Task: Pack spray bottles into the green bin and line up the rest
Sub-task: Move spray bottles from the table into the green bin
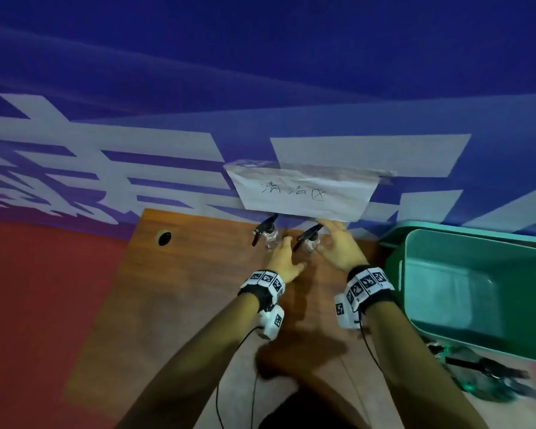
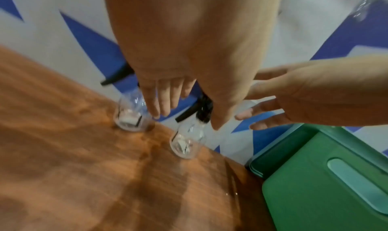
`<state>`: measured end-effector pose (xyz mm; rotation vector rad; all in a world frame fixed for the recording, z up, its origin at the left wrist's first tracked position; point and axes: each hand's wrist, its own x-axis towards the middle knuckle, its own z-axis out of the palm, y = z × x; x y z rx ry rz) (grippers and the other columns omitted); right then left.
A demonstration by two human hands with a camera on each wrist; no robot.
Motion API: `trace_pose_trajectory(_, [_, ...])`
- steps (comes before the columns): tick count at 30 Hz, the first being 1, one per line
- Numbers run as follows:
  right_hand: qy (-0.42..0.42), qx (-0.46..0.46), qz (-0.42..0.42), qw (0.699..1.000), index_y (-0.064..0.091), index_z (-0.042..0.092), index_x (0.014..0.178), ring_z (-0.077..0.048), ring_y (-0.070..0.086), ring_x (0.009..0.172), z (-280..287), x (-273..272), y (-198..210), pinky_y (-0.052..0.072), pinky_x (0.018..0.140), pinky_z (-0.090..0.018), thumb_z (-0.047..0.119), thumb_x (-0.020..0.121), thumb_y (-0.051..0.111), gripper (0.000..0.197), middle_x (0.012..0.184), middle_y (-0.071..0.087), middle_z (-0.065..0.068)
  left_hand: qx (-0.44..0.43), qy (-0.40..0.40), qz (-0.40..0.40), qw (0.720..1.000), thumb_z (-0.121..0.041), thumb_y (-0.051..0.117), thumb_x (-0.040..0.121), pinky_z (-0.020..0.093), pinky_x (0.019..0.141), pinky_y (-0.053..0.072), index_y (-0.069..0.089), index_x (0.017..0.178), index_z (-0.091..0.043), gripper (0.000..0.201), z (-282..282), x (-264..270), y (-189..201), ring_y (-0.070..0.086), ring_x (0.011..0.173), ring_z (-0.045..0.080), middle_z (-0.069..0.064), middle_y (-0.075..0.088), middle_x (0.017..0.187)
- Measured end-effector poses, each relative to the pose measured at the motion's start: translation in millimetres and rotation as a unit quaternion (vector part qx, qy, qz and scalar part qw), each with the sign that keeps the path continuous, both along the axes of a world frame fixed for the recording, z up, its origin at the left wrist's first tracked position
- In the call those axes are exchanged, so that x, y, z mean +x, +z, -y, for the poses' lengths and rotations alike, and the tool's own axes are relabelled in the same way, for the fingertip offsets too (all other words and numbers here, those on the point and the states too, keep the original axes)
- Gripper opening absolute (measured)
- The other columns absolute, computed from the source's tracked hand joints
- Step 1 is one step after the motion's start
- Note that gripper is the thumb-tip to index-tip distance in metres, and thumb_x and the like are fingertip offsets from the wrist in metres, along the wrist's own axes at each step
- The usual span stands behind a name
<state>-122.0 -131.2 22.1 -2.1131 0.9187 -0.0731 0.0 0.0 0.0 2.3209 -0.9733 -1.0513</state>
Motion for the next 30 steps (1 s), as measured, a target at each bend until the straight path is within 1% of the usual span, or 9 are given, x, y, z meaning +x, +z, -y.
trace_pose_trajectory(2, [0.006, -0.014, -0.04, 0.999, 0.041, 0.025, 0.149, -0.03, 0.053, 0.127, 1, 8, -5, 0.047, 0.103, -0.044, 0.03, 0.088, 0.068, 0.067, 0.149, 0.041, -0.008, -0.008, 0.017, -0.008, 1.0, -0.024, 0.076, 0.085, 0.04, 0.113, 0.034, 0.024, 0.152, -0.01, 0.086, 10, 1, -9, 0.035, 0.142, 0.031, 0.014, 0.033, 0.154])
trace_pose_trajectory(9, [0.07, -0.171, -0.183, 0.966, 0.056, 0.024, 0.128, -0.031, 0.06, 0.11, 9, 25, -19, 0.053, 0.083, -0.043, 0.026, 0.093, 0.059, 0.035, 0.129, 0.056, -0.005, -0.066, 0.026, -0.023, 0.997, -0.006, 0.081, 0.074, 0.034, 0.097, 0.05, 0.056, 0.126, -0.017, 0.058, 42, 10, -38, 0.061, 0.115, 0.025, 0.005, 0.064, 0.125])
trace_pose_trajectory(18, [0.149, -0.207, -0.267, 0.929, 0.06, 0.019, 0.108, -0.03, 0.066, 0.094, 38, 37, -28, 0.048, 0.071, -0.037, 0.031, 0.095, 0.057, 0.019, 0.106, 0.069, -0.007, -0.041, 0.139, -0.148, 0.978, -0.021, 0.088, 0.073, 0.032, 0.095, 0.049, 0.062, 0.127, -0.007, 0.062, 41, 14, -75, 0.061, 0.111, 0.02, 0.004, 0.067, 0.12])
trace_pose_trajectory(21, [0.163, -0.214, -0.285, 0.92, 0.06, 0.018, 0.108, -0.029, 0.067, 0.093, 41, 44, -31, 0.045, 0.068, -0.035, 0.032, 0.094, 0.059, 0.02, 0.103, 0.068, -0.006, -0.051, 0.266, -0.253, 0.929, -0.011, 0.075, 0.085, 0.042, 0.082, 0.052, 0.055, 0.109, -0.007, 0.032, 46, 13, -73, 0.057, 0.106, 0.029, 0.009, 0.057, 0.116])
trace_pose_trajectory(23, [0.163, -0.22, -0.293, 0.916, 0.059, 0.018, 0.108, -0.028, 0.067, 0.092, 41, 48, -35, 0.045, 0.068, -0.035, 0.033, 0.093, 0.06, 0.022, 0.103, 0.068, -0.006, -0.07, 0.397, -0.327, 0.854, -0.002, 0.048, 0.097, 0.056, 0.063, 0.058, 0.048, 0.091, -0.001, 0.006, 49, 6, -67, 0.054, 0.094, 0.038, 0.021, 0.052, 0.111])
trace_pose_trajectory(25, [0.159, -0.214, -0.293, 0.918, 0.059, 0.017, 0.109, -0.028, 0.066, 0.092, 41, 50, -36, 0.046, 0.069, -0.035, 0.034, 0.092, 0.06, 0.024, 0.103, 0.067, -0.006, -0.117, 0.452, -0.403, 0.787, 0.002, 0.038, 0.099, 0.058, 0.058, 0.055, 0.048, 0.079, -0.003, 0.022, 52, 1, -71, 0.053, 0.084, 0.033, 0.018, 0.056, 0.093])
trace_pose_trajectory(26, [0.158, -0.21, -0.295, 0.919, 0.059, 0.017, 0.109, -0.028, 0.066, 0.092, 41, 51, -35, 0.048, 0.07, -0.035, 0.035, 0.092, 0.061, 0.025, 0.103, 0.067, -0.006, -0.102, 0.445, -0.403, 0.793, 0.001, 0.043, 0.099, 0.058, 0.069, 0.052, 0.051, 0.077, -0.006, 0.024, 55, -4, -64, 0.055, 0.083, 0.031, 0.014, 0.06, 0.084])
trace_pose_trajectory(28, [0.164, -0.209, -0.291, 0.919, 0.058, 0.017, 0.107, -0.028, 0.066, 0.093, 42, 52, -36, 0.048, 0.071, -0.035, 0.038, 0.091, 0.061, 0.026, 0.103, 0.067, -0.006, -0.078, 0.364, -0.327, 0.868, -0.005, 0.062, 0.093, 0.055, 0.093, 0.046, 0.06, 0.087, -0.009, 0.008, 59, -13, -66, 0.059, 0.094, 0.031, 0.005, 0.066, 0.081])
trace_pose_trajectory(30, [0.172, -0.202, -0.293, 0.919, 0.059, 0.016, 0.106, -0.028, 0.066, 0.092, 43, 55, -36, 0.048, 0.07, -0.035, 0.041, 0.091, 0.061, 0.029, 0.103, 0.067, -0.006, -0.018, 0.243, -0.204, 0.948, -0.019, 0.073, 0.087, 0.044, 0.101, 0.046, 0.061, 0.114, -0.007, 0.032, 63, -14, -80, 0.061, 0.108, 0.033, 0.007, 0.067, 0.1])
